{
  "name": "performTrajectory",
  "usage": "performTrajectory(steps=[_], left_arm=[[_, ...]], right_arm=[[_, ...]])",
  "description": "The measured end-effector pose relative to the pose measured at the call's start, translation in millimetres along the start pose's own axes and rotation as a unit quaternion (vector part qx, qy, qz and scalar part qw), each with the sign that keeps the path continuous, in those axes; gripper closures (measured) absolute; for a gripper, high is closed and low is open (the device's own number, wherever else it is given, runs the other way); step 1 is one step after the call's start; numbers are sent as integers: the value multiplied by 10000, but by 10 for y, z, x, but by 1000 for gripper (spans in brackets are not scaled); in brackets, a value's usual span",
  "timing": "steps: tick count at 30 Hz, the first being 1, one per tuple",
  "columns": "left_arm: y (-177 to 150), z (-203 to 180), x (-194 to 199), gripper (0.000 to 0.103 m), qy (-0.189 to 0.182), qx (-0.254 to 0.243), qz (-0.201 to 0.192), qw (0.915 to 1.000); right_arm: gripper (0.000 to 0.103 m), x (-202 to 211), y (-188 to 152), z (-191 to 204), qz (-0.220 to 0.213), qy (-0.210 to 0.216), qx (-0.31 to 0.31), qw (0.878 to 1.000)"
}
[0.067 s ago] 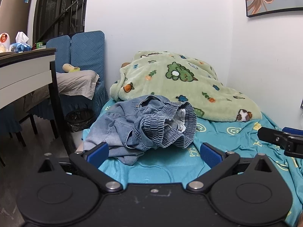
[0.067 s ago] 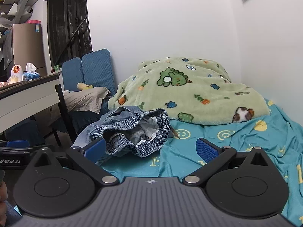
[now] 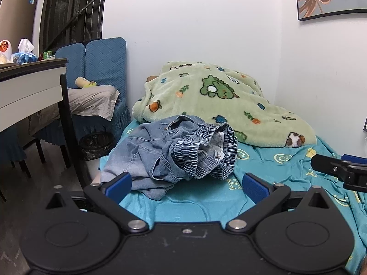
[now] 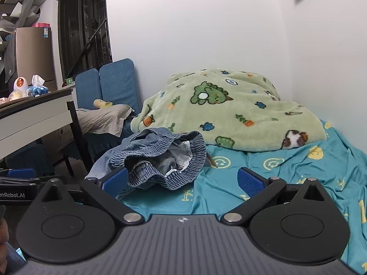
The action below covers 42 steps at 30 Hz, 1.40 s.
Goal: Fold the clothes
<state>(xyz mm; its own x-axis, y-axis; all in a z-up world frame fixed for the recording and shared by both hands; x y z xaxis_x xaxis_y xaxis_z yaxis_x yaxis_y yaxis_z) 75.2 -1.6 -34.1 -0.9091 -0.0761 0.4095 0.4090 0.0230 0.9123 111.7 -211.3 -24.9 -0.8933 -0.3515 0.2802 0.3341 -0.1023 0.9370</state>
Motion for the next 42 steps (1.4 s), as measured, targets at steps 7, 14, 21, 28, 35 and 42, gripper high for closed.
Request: performTrajectory(steps=[7, 14, 21, 28, 35, 42], left_arm=[[6, 6, 40, 0, 0, 34, -54, 10000], [-8, 13, 9, 0, 11, 8, 17, 10000], [-17, -17, -28, 0, 44, -47, 91, 9999], [-46, -54, -57, 0, 16, -112, 158, 9998], [-64, -96, -76, 0, 8, -189, 164, 9997], [-75, -96, -98, 0, 36, -209, 209, 9996]], right_arm=[[0, 46, 28, 5, -69, 32, 39, 10000], [0, -29, -2, 8, -40, 8, 58, 10000], [0, -9, -5, -21, -40, -33, 45, 10000], [0, -22, -2, -53, -28, -35, 26, 10000], [0, 16, 27, -65, -75, -31, -17, 10000], [0, 21, 25, -75, -117, 7, -57, 9999]])
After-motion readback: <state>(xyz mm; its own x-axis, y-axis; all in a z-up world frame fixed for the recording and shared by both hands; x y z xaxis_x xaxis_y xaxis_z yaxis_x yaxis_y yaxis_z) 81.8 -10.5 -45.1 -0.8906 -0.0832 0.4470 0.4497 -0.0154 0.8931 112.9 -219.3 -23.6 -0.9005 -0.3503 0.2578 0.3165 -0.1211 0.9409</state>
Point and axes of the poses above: each gripper's, at about its wrist camera, not at the fingertips, and x roughly against the way its jaws point, z to its left, y to its top, the point moved 8 cm from there along -x, roughly the way its jaws point, and after that the axes turned 5 degrees about y, right-handed, at the moved point
